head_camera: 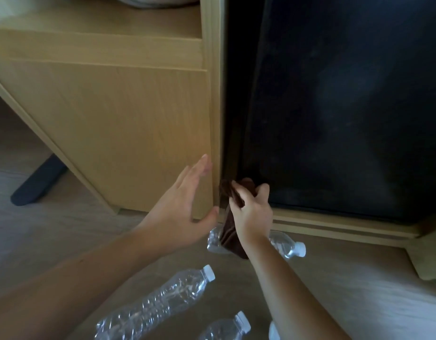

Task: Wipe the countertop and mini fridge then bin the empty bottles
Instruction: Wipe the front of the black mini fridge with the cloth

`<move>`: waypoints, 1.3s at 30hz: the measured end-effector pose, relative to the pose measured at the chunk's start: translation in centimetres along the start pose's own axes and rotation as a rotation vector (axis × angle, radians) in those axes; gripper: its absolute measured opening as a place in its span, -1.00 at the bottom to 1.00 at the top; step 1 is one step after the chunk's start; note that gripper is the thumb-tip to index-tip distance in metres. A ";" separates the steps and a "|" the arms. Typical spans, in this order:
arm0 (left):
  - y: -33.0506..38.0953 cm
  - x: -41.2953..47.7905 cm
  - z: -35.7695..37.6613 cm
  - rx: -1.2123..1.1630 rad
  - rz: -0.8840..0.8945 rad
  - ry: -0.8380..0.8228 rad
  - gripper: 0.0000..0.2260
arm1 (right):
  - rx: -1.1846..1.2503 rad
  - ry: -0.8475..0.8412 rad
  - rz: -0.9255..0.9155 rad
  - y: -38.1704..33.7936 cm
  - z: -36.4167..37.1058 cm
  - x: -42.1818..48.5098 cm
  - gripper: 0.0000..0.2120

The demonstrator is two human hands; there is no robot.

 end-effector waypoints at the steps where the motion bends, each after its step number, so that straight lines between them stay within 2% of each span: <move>1: 0.1 -0.1 0.0 -0.003 -0.002 -0.004 -0.26 | -0.026 -0.029 0.033 0.7 0.5 -0.5 -0.72; 4: 0.1 -0.4 0.1 -0.013 -0.008 -0.026 -0.27 | -0.137 -0.213 0.170 2.6 1.9 -1.5 -0.74; 6: 0.1 -0.5 0.2 -0.031 -0.051 -0.048 -0.26 | -0.148 -0.236 0.165 3.3 1.9 -1.9 -0.72; 9: 0.0 -0.3 1.0 -0.015 -0.067 -0.053 -0.27 | -0.067 -0.157 0.107 3.6 0.2 -1.8 -0.70; 11: -0.2 -0.1 1.7 0.006 -0.083 -0.077 -0.27 | -0.042 -0.030 0.103 5.1 -1.7 -1.6 -0.70; 15: -0.3 0.5 2.6 0.018 -0.079 -0.091 -0.27 | 0.054 0.155 0.238 9.8 -5.7 -1.7 -0.69; 20: 0.2 1.6 3.3 -0.028 -0.048 -0.055 -0.27 | 0.132 0.212 0.305 8.9 -5.1 -1.5 -0.70; 27: 0.2 1.6 4.0 -0.044 -0.112 -0.062 -0.24 | 0.186 0.078 0.178 5.6 -3.1 -0.9 -0.74; 33: 0.1 2.7 4.1 -0.047 -0.133 -0.043 -0.22 | 0.370 0.372 0.303 7.3 -8.5 1.0 -0.69; 39: 0.1 3.6 4.2 -0.076 -0.143 -0.008 -0.23 | 0.300 0.346 0.222 4.4 -6.1 1.5 -0.76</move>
Point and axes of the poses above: each hand's wrist, its own x-axis towards the middle knuckle, its own z-axis out of the palm, y = z × x, the point moved 4 cm from there along x, towards the middle knuckle, and after that the axes turned 1 degree about x, right-handed, at the moved point
